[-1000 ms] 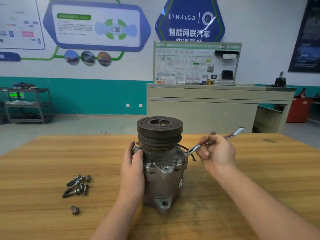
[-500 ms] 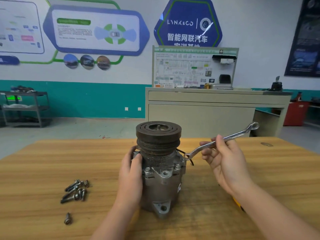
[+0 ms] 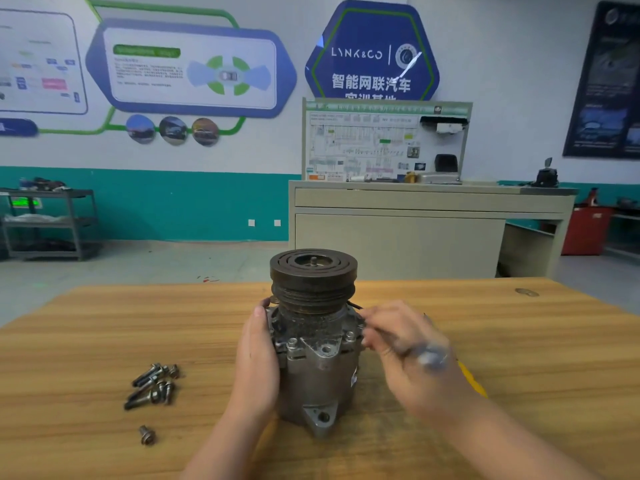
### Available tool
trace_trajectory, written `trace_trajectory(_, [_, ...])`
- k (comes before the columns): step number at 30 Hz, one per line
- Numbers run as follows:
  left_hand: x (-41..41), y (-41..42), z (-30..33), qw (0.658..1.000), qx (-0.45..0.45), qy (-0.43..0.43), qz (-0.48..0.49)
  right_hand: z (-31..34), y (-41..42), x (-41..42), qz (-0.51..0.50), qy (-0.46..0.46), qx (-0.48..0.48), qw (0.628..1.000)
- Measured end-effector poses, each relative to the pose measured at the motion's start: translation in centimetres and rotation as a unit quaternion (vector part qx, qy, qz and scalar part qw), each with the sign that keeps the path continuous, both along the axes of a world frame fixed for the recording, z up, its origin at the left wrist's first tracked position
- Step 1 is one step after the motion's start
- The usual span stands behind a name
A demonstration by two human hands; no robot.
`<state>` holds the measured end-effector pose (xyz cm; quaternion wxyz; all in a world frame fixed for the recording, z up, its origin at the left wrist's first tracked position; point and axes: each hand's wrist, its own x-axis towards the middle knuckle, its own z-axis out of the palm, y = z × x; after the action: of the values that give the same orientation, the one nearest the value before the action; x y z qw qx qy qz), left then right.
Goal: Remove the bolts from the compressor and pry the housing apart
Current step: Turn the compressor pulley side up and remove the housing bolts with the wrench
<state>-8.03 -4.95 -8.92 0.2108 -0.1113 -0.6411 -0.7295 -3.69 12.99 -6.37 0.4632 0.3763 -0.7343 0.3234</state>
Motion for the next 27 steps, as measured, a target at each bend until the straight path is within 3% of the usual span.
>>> trace_trajectory(2, [0.0, -0.1, -0.1, 1.0, -0.001, -0.004, 0.002, -0.7, -0.3, -0.1, -0.039, 0.081, 0.075, 0.993])
trace_trajectory(3, [0.0, -0.1, -0.2, 1.0, -0.004, -0.006, 0.004, -1.3, -0.4, -0.2, -0.054, 0.101, 0.063, 0.991])
trace_trajectory(6, [-0.1, -0.2, -0.3, 1.0, -0.005, -0.018, 0.009, -1.8, -1.2, 0.0, 0.042, -0.001, -0.189, 0.981])
trace_trajectory(8, [-0.2, -0.2, -0.3, 1.0, -0.008, -0.02, 0.014, -1.2, -1.4, -0.6, 0.084, -0.07, -0.384, 0.917])
trace_trajectory(11, [-0.2, -0.1, -0.3, 0.999, -0.019, -0.024, 0.034, 0.6, -0.5, -2.6, 0.101, -0.188, -0.553, 0.806])
trace_trajectory(14, [-0.1, 0.0, -0.3, 0.999, -0.007, -0.032, 0.032, 2.3, 0.2, -5.2, 0.14, -0.333, -0.623, 0.694])
trace_trajectory(17, [-0.1, 0.0, -0.1, 0.999, -0.001, -0.038, 0.033, 3.5, 0.2, -7.4, 0.16, -0.499, -0.58, 0.624])
trace_trajectory(20, [-0.1, 0.1, 0.0, 0.998, -0.009, -0.038, 0.039, 4.3, 0.4, -8.2, 0.188, -0.588, -0.49, 0.616])
trace_trajectory(22, [-0.1, 0.1, 0.0, 0.998, -0.019, -0.038, 0.046, 4.6, 1.0, -7.7, 0.215, -0.595, -0.478, 0.609])
trace_trajectory(25, [-0.2, 0.0, -0.2, 0.999, -0.012, -0.033, 0.038, 4.2, 2.2, -6.0, 0.266, -0.513, -0.562, 0.591])
trace_trajectory(27, [-0.3, 0.0, -0.3, 0.999, -0.002, -0.032, 0.031, 3.4, 2.7, -4.5, 0.262, -0.447, -0.592, 0.618])
